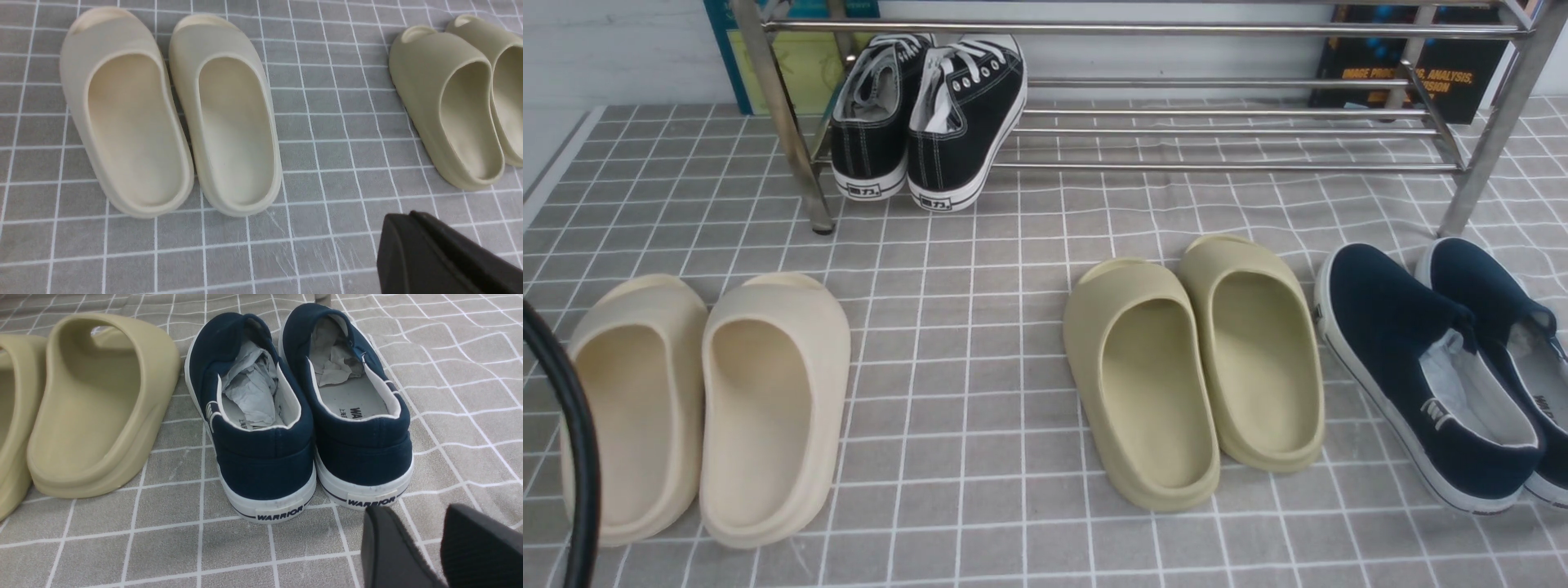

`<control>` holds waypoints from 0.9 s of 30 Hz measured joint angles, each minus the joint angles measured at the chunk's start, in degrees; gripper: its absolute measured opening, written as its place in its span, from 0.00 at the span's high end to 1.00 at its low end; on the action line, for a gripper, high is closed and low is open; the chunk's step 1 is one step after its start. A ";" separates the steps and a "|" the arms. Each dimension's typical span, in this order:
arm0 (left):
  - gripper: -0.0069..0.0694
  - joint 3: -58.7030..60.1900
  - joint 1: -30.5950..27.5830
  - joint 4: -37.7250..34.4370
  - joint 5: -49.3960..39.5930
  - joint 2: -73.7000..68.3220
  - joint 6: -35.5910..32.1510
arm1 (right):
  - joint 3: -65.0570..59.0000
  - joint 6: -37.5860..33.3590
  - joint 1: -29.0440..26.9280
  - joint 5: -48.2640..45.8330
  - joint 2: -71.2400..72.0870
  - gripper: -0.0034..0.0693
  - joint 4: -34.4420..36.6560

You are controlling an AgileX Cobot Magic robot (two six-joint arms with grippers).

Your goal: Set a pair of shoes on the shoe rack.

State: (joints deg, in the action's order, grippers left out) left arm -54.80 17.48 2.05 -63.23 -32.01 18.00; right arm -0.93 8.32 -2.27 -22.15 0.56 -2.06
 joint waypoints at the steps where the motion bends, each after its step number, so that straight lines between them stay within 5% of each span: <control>1: 0.93 1.47 0.00 0.50 2.02 0.68 0.00 | 0.00 0.00 0.00 0.00 0.00 0.62 0.00; 10: 0.93 27.86 -0.39 3.95 39.11 14.96 0.05 | 0.00 0.00 0.00 0.00 0.00 0.62 0.00; 16: 0.93 45.17 -9.68 2.54 59.09 22.28 0.05 | 0.00 0.00 0.00 0.00 0.00 0.62 0.00; 27: 0.93 54.66 -18.55 2.60 56.04 30.53 0.05 | 0.00 0.00 0.00 0.00 0.00 0.62 0.00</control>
State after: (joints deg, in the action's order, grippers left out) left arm -0.14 -1.07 4.65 -7.19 -1.48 18.05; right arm -0.93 8.32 -2.27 -22.15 0.56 -2.06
